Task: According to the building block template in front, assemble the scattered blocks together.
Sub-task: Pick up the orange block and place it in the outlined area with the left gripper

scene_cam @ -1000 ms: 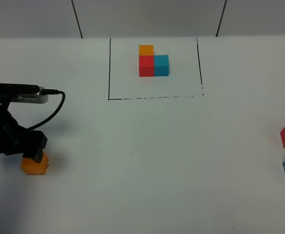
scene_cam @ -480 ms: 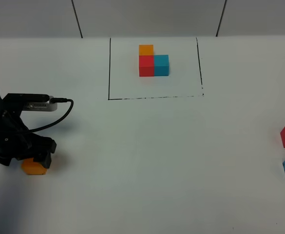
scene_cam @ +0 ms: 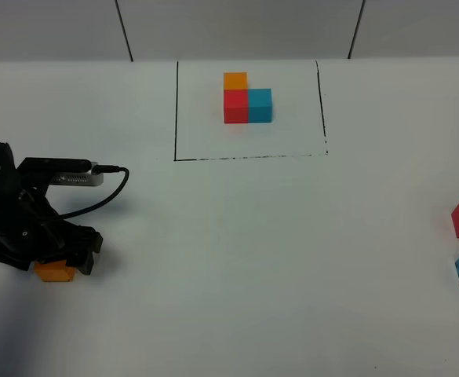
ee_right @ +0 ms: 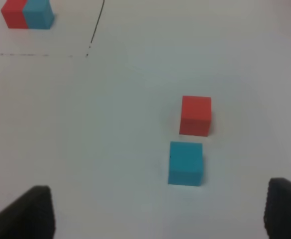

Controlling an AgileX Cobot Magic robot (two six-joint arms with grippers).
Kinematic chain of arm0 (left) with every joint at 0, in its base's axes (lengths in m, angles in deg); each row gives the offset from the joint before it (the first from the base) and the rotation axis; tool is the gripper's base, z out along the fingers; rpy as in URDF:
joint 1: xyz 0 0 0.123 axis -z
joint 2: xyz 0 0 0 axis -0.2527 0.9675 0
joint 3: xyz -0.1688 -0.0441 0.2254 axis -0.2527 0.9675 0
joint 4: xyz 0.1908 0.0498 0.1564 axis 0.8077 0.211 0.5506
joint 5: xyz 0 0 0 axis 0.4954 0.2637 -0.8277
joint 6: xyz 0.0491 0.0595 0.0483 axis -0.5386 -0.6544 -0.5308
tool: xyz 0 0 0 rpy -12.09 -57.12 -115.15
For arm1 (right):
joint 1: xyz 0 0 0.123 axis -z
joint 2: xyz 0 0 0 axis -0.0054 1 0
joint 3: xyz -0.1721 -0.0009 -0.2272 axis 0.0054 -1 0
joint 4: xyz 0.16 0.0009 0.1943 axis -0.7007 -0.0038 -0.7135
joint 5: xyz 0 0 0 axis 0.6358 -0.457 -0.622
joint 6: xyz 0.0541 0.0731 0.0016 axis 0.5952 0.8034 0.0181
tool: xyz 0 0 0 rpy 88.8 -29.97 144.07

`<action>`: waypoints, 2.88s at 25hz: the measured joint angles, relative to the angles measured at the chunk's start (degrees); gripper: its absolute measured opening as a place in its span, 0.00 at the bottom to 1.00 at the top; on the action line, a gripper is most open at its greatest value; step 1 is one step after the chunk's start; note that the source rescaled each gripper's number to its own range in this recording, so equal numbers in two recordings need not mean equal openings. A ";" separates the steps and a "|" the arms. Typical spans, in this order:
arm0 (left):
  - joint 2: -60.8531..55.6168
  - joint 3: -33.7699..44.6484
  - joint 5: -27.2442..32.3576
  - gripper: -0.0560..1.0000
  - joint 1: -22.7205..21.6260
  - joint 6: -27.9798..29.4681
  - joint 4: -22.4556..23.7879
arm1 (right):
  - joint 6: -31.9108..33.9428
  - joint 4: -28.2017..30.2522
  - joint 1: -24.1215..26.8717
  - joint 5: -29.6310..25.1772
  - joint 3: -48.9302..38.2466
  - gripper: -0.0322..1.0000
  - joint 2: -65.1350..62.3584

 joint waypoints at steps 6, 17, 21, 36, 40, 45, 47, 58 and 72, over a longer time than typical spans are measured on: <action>0.00 0.00 0.79 0.74 0.00 0.18 0.27 | 0.00 0.00 0.00 0.00 0.00 0.90 0.00; 0.00 0.00 2.09 0.09 0.00 7.05 7.18 | 0.00 0.00 0.00 0.00 0.00 0.90 0.00; 0.00 0.00 1.75 0.05 0.00 7.58 6.90 | 0.00 0.00 0.00 0.00 0.00 0.90 0.00; -1.08 -27.51 20.65 0.05 12.79 -14.47 11.62 | 0.00 0.00 0.00 0.00 0.00 0.90 0.00; 6.46 -36.60 24.74 0.05 17.92 -25.19 15.06 | 0.00 0.00 0.00 0.00 0.00 0.90 0.00; 18.53 -49.70 27.95 0.05 22.26 -36.26 14.72 | 0.00 0.00 0.00 0.00 0.00 0.90 0.00; 21.81 -53.89 28.88 0.05 23.24 -38.64 13.79 | 0.00 0.00 0.00 0.00 0.00 0.90 0.00; 32.89 -69.31 33.92 0.05 26.09 -48.90 9.22 | 0.00 0.00 0.00 0.00 0.00 0.91 0.00; 38.36 -72.50 34.53 0.05 26.48 -53.14 5.37 | 0.00 0.00 0.00 -0.06 0.00 0.91 0.00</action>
